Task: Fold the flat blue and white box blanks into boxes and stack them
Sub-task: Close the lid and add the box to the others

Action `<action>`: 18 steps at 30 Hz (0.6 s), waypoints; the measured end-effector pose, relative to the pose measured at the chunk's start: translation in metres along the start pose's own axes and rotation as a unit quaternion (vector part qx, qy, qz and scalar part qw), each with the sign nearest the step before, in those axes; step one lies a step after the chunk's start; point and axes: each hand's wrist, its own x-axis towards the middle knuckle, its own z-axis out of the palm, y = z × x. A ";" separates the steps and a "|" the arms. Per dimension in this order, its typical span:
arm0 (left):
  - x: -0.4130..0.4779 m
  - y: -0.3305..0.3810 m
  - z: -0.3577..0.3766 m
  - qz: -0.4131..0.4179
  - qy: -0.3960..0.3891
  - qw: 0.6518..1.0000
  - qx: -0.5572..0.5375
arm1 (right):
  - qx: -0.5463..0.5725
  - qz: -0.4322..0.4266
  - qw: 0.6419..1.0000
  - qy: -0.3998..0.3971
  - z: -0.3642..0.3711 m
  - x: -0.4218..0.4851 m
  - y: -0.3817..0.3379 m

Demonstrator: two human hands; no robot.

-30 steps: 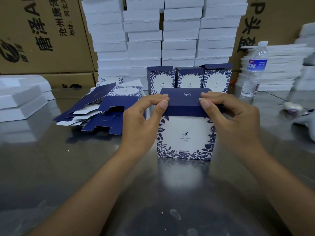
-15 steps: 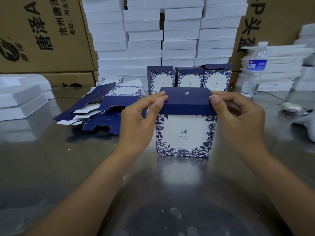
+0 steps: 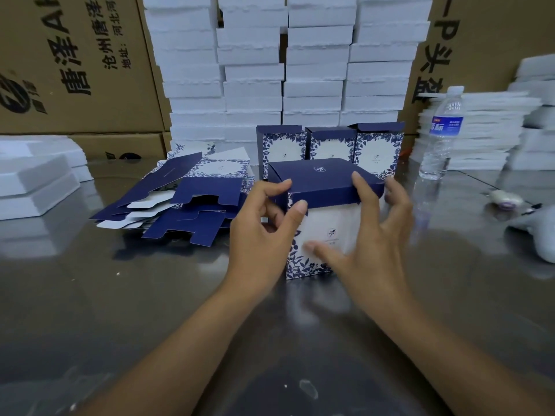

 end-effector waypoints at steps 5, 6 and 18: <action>-0.005 0.000 0.003 -0.007 -0.048 0.999 -0.025 | 0.092 0.052 0.993 -0.060 0.009 -0.007 -0.006; -0.006 0.001 0.004 -0.009 -0.059 0.998 -0.030 | 0.108 0.060 0.990 -0.064 0.009 -0.006 -0.006; -0.014 -0.007 0.014 -0.068 -0.187 0.978 -0.063 | 0.100 0.095 0.990 -0.036 0.007 0.019 0.025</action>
